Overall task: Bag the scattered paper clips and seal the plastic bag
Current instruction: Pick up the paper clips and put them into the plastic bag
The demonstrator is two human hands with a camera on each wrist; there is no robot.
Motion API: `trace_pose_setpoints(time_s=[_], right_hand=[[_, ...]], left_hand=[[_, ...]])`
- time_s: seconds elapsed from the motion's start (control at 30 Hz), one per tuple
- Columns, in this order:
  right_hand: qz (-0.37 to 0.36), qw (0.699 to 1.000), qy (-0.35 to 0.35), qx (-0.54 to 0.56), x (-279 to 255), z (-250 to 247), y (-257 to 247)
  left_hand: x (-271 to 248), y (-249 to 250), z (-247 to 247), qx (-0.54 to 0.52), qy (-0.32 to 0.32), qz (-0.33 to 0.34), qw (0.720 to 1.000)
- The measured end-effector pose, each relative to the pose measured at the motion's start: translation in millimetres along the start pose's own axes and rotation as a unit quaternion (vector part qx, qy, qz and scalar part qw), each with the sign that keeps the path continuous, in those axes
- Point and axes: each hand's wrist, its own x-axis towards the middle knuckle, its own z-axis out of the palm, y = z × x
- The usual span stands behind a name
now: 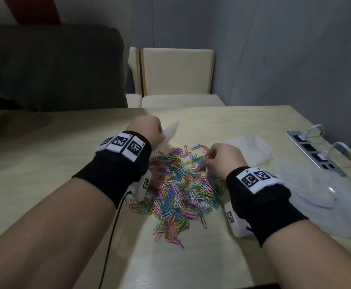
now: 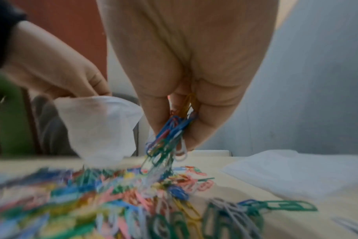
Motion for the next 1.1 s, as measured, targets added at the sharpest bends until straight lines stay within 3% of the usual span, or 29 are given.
trace_pose_setpoints(time_s=[0.1, 0.2, 0.27, 0.4, 0.67, 0.9, 1.03, 1.1], right_hand=[[0.043, 0.989, 0.009, 0.144, -2.5, 0.2, 12.2], [0.086, 0.961, -0.023, 0.26, -6.8, -3.0, 19.5], [0.109, 0.924, -0.041, 0.365, -11.0, -4.3, 22.5], [0.122, 0.81, -0.06, 0.57, -22.9, -9.6, 15.3], [0.135, 0.7, -0.1, 0.694, -35.2, -12.4, -8.7], [0.196, 0.685, -0.072, 0.698, -42.8, -0.8, -11.8], [0.192, 0.709, -0.131, 0.666, -47.7, -3.1, -14.2], [0.19, 0.74, -0.146, 0.629, -48.4, -3.8, -14.6]], left_hand=[[-18.9, 12.8, -0.8, -0.024, 0.025, -0.001, 0.999], [-34.6, 26.5, 9.9, -0.044, 0.001, -0.004, 0.999], [-40.5, 32.5, 18.7, -0.057, -0.023, -0.008, 0.998], [-46.1, 40.8, 31.9, -0.065, -0.044, -0.006, 0.997], [-54.3, 53.6, 40.3, -0.064, -0.027, 0.01, 0.998], [-63.6, 50.5, 40.0, -0.101, -0.013, 0.007, 0.995], [-70.9, 55.6, 38.6, -0.122, -0.022, 0.016, 0.992], [-74.1, 60.7, 38.3, -0.123, -0.039, 0.024, 0.991]])
